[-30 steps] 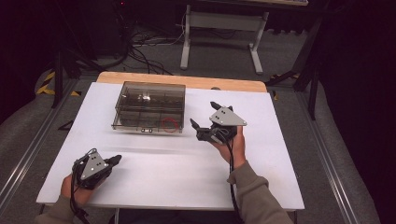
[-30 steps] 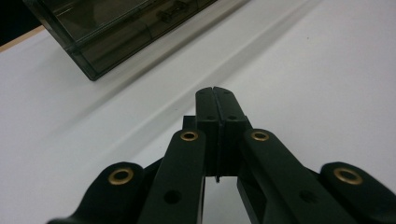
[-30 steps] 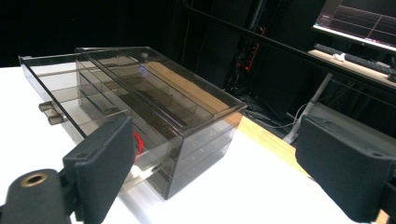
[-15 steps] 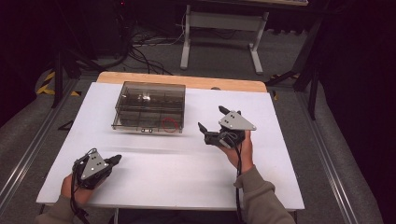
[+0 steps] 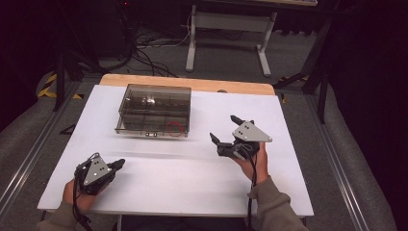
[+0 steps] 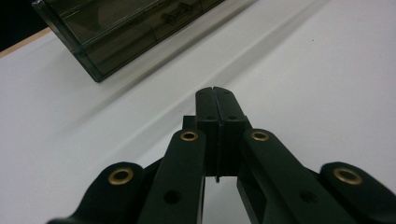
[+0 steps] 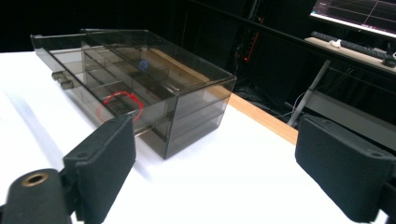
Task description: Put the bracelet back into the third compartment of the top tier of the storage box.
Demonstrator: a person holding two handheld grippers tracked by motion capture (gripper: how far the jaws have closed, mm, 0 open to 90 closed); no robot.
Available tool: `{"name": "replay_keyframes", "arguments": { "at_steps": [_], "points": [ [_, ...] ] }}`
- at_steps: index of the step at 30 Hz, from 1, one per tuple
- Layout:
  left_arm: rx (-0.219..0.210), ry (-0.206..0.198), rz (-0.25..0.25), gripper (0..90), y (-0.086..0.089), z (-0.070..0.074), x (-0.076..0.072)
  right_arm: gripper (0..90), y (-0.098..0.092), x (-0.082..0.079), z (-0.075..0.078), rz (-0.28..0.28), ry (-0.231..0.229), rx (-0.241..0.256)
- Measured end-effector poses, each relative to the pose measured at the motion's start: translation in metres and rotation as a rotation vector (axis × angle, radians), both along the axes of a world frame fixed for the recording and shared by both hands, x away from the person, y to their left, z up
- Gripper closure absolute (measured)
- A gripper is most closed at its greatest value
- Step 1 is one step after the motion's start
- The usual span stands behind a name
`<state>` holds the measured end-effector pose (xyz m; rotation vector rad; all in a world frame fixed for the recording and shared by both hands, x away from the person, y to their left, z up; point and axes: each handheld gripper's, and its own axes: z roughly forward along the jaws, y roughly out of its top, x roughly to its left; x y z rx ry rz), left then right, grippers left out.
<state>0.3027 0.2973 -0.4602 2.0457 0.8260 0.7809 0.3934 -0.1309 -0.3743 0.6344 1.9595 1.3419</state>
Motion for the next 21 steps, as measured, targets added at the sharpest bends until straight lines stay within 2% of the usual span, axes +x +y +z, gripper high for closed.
{"name": "replay_keyframes", "arguments": {
  "at_steps": [9,21],
  "points": [
    [0.000,-0.001,0.002,89.7,-0.001,0.000,0.001,13.9,-0.011,-0.009,-0.002,-0.003,-0.010,-0.003],
    [-0.001,-0.006,0.000,89.7,-0.001,0.000,0.000,13.1,-0.030,-0.020,-0.012,-0.005,-0.006,-0.015]
  ]
}}
